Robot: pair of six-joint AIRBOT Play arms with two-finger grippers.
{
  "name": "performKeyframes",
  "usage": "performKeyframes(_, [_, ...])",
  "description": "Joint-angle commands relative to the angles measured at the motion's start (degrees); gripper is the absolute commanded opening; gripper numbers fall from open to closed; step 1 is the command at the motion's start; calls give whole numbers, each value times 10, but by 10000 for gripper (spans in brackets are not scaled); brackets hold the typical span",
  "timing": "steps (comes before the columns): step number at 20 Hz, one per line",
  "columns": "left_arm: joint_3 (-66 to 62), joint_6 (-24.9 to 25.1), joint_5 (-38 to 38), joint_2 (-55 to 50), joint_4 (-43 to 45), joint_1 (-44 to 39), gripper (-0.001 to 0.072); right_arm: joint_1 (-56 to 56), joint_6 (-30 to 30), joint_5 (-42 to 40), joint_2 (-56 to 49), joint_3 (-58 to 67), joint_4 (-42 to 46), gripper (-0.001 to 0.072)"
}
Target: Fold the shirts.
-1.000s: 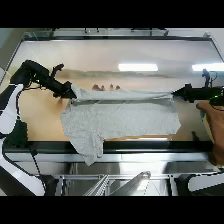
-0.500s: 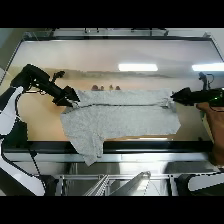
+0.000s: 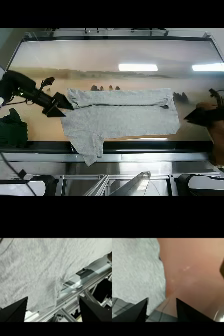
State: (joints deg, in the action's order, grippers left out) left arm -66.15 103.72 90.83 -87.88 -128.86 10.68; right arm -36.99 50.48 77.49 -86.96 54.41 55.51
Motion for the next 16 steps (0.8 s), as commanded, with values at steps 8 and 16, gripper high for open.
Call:
performKeyframes(8, [382, 1, -195, 287, -30, 23, 715, 86, -27, -85, -38, -78, -22, 360])
performKeyframes(16, [499, -29, -288, 367, -56, 23, 698, 97, -5, -50, -38, -78, -22, 17])
